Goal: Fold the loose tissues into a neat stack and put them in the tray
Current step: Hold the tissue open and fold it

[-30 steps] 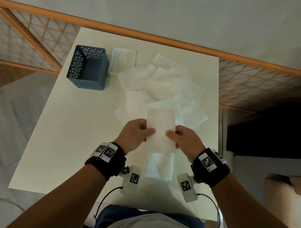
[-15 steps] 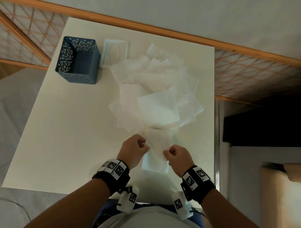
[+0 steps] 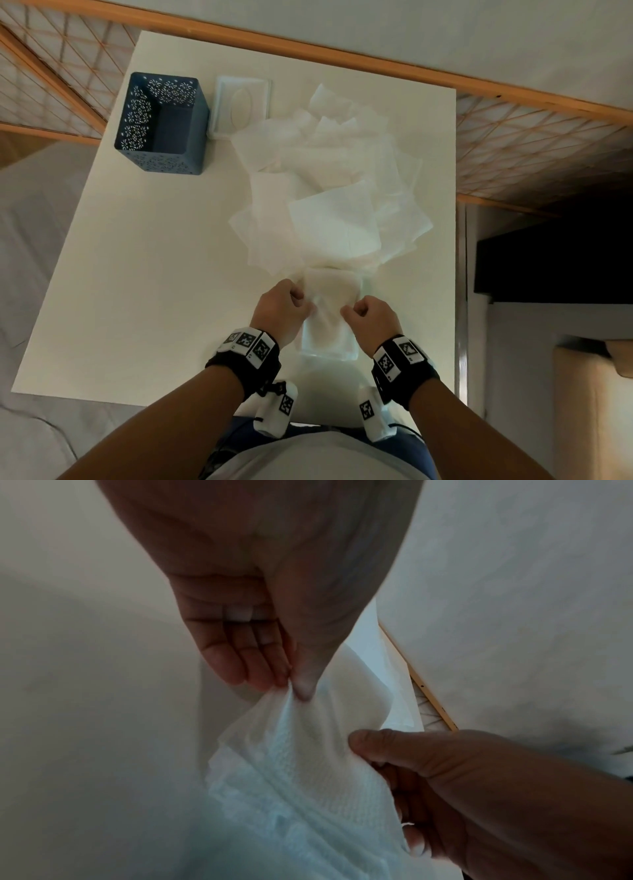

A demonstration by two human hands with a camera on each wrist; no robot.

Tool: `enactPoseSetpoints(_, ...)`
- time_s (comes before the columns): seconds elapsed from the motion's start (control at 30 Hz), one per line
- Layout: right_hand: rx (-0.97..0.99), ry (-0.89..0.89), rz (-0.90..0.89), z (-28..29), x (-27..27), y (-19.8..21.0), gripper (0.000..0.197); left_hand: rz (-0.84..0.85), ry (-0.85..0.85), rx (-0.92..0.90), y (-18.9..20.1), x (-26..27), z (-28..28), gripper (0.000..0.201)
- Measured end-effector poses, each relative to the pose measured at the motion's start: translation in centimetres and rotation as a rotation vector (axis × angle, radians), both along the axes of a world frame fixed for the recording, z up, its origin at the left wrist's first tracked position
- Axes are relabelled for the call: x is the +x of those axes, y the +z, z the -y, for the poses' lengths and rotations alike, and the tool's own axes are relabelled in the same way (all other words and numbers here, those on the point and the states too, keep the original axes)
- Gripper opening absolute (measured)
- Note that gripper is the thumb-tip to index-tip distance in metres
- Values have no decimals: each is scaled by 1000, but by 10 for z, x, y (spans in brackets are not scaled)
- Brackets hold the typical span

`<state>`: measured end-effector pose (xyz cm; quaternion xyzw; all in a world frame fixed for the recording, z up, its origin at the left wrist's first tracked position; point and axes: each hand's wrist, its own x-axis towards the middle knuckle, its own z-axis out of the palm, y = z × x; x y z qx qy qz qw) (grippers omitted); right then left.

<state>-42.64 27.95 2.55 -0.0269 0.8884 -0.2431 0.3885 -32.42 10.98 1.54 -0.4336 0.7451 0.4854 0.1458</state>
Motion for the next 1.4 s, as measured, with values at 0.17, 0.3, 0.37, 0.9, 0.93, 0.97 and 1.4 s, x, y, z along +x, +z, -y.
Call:
enactPoseSetpoints(0.17,24,-2,-31,0,-5,14,31,-80,-47,-160,22,-24,18,50)
enactPoseSetpoints(0.3,9,14,-83,-1,-18,31,33,-246,13,-307,44,-70,43,53)
enactPoseSetpoints(0.37,-14,11,-97,-1,-25,37,32,-292,38,-362,50,-96,57,54)
enactPoseSetpoints(0.9,-326,215,-514,38,-79,91,50,-374,-377,-500,104,-100,71,11)
enactPoseSetpoints(0.93,-348,284,-577,42,-83,98,60,-400,-440,-546,110,-96,72,11)
enactPoseSetpoints(0.97,-355,355,-612,47,-87,105,67,-421,-503,-577,117,-92,72,10)
enactPoseSetpoints(1.4,-435,525,-341,75,-110,149,5,-467,-404,-126,156,-80,102,22)
